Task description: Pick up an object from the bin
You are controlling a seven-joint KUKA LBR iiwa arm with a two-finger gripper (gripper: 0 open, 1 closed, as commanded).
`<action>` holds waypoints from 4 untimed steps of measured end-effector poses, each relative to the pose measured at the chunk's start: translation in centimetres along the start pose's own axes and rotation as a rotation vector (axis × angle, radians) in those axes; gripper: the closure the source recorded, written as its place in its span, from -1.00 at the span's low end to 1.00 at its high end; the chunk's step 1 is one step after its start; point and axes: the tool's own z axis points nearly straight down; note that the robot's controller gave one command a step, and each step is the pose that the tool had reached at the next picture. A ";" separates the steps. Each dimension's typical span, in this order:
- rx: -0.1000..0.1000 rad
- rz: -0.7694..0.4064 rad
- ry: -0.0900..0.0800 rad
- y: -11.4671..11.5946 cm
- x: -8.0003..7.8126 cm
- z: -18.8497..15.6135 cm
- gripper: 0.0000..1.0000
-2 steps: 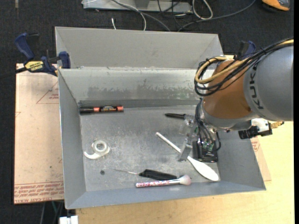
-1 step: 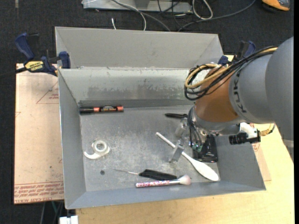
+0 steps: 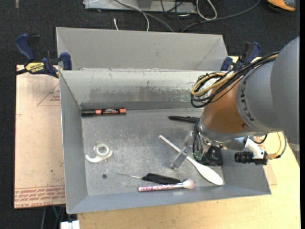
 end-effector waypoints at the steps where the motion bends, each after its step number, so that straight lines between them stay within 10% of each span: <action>1: 0.005 -0.239 0.010 1.9 -1.4 -0.2 1.00; 4: 0.005 -0.240 0.009 1.9 -1.4 -4.3 1.00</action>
Offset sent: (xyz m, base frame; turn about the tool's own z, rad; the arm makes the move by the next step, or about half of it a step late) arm 0.0000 0.0000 0.0000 0.0000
